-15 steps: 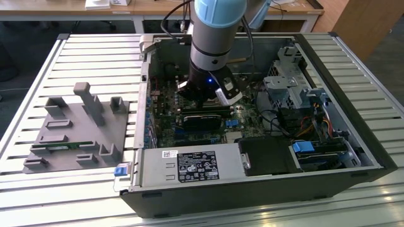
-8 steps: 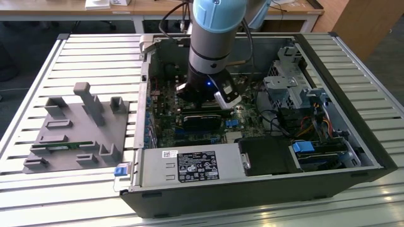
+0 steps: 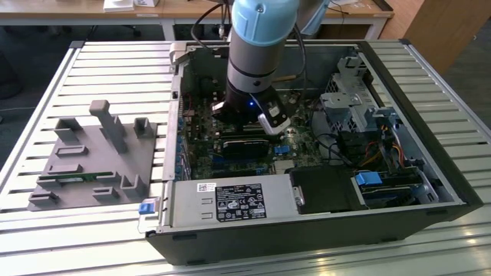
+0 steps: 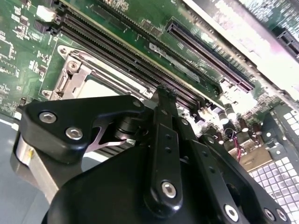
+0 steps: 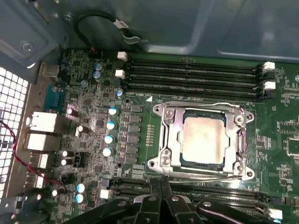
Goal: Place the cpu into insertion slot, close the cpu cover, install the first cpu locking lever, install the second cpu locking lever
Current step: 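Install the second cpu locking lever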
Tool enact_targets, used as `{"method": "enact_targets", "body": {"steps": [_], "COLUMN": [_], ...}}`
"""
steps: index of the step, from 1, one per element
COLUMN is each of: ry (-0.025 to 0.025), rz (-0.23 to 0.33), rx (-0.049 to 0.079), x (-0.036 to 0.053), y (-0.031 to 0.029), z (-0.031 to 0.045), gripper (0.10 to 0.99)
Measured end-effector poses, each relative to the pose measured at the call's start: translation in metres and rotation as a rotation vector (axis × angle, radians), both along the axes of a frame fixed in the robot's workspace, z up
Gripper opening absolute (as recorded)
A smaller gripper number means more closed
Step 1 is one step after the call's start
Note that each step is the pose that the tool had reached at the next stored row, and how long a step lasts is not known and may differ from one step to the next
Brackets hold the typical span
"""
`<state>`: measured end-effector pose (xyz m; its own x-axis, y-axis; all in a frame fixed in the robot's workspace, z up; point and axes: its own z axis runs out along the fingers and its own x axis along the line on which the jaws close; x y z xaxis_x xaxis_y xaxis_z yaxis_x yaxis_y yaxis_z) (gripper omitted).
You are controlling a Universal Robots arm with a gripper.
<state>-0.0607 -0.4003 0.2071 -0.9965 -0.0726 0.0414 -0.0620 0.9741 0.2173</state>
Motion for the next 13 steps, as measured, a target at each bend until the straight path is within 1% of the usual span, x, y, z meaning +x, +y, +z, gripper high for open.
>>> {"method": "enact_targets", "body": {"steps": [2,13], "ry": [0.0,-0.0002], "rz": [0.0,0.0], "rx": [0.009,0.043], "x": [-0.0002,-0.0031], "y": [0.0,-0.0002], "z": [-0.0018,-0.0115], "gripper": [0.106,0.106]}}
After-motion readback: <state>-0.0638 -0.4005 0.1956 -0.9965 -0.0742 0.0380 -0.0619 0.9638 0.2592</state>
